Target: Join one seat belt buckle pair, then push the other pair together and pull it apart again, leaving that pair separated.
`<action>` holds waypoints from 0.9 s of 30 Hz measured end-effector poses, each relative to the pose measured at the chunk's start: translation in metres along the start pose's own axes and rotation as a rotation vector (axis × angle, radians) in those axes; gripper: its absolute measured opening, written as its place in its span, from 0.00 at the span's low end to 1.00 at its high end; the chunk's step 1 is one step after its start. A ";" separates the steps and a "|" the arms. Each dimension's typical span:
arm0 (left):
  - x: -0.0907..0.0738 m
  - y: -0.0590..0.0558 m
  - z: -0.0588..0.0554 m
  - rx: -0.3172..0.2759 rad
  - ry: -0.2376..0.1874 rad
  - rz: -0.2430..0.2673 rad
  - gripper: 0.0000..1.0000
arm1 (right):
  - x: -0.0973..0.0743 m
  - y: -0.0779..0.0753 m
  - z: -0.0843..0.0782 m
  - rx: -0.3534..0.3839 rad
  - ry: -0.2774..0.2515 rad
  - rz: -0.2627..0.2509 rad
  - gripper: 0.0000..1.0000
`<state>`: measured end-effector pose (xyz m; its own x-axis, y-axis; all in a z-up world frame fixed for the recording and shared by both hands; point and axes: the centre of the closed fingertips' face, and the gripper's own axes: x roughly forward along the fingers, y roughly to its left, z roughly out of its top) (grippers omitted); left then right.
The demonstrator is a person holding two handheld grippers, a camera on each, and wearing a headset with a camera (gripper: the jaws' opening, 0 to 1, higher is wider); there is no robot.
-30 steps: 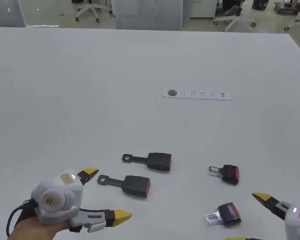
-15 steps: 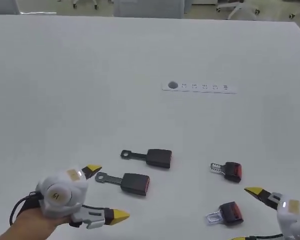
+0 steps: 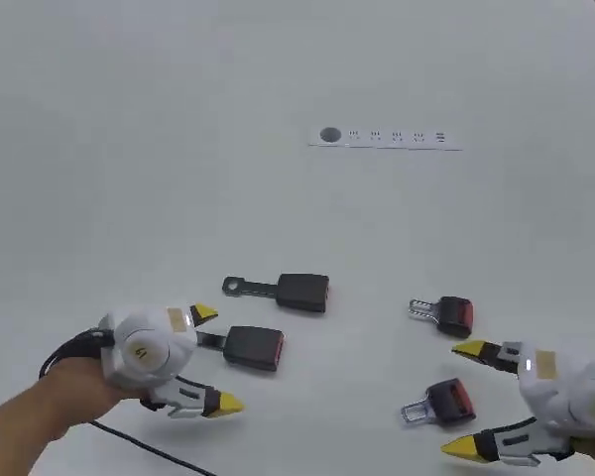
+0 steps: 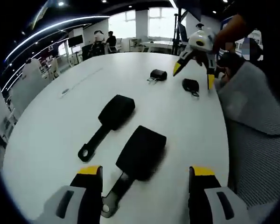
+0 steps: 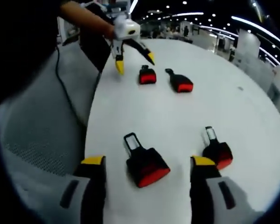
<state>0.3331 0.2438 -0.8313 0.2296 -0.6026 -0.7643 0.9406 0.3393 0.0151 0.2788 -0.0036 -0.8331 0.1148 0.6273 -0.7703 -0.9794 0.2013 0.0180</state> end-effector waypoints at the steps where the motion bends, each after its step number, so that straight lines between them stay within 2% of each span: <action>1: 0.003 0.001 0.001 0.027 0.012 -0.011 0.74 | 0.001 0.000 0.000 -0.004 0.004 0.017 0.72; 4: 0.012 0.004 0.002 0.083 0.040 -0.046 0.72 | 0.003 0.000 -0.002 -0.014 0.026 0.059 0.67; 8: 0.020 0.007 0.003 0.113 0.054 -0.065 0.67 | 0.007 -0.002 -0.002 -0.042 0.046 0.089 0.61; 10: 0.023 0.007 -0.003 0.161 0.087 -0.078 0.63 | 0.008 -0.002 -0.004 -0.058 0.055 0.112 0.60; 11: 0.024 0.003 0.001 0.077 0.061 -0.105 0.62 | 0.008 -0.001 -0.007 -0.063 0.072 0.131 0.57; 12: 0.025 0.008 -0.002 0.065 0.071 -0.107 0.61 | 0.008 0.003 -0.013 -0.084 0.104 0.163 0.55; 13: 0.024 0.011 -0.002 0.081 0.067 -0.103 0.61 | 0.009 0.005 -0.016 -0.102 0.119 0.183 0.54; 14: 0.024 0.011 -0.001 0.093 0.059 -0.106 0.60 | 0.010 0.005 -0.019 -0.134 0.136 0.184 0.55; 15: 0.025 0.010 0.000 0.102 0.051 -0.113 0.60 | 0.011 0.002 -0.013 -0.165 0.101 0.176 0.54; 17: 0.024 0.011 -0.002 0.097 0.048 -0.121 0.60 | 0.010 -0.003 -0.013 -0.080 0.093 0.168 0.49; 18: 0.025 0.011 -0.001 0.104 0.047 -0.124 0.60 | 0.010 -0.004 -0.014 -0.093 0.099 0.165 0.47; 19: 0.025 0.011 -0.001 0.109 0.051 -0.127 0.59 | 0.009 -0.008 -0.017 -0.157 0.120 0.155 0.44; 21: 0.026 0.009 0.000 0.125 0.058 -0.135 0.58 | 0.009 -0.007 -0.017 -0.171 0.113 0.161 0.42; 22: 0.026 0.007 0.000 0.138 0.060 -0.146 0.55 | 0.009 -0.012 -0.019 -0.215 0.124 0.142 0.39; 23: 0.026 0.005 0.001 0.146 0.056 -0.150 0.52 | 0.009 -0.009 -0.019 -0.194 0.117 0.152 0.39; 27: 0.026 0.009 0.001 0.135 0.054 -0.136 0.38 | 0.010 -0.011 -0.017 -0.111 0.088 0.118 0.38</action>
<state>0.3478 0.2307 -0.8503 0.0874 -0.5957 -0.7984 0.9878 0.1553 -0.0077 0.2881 -0.0123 -0.8524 -0.0117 0.5727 -0.8197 -0.9981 0.0428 0.0441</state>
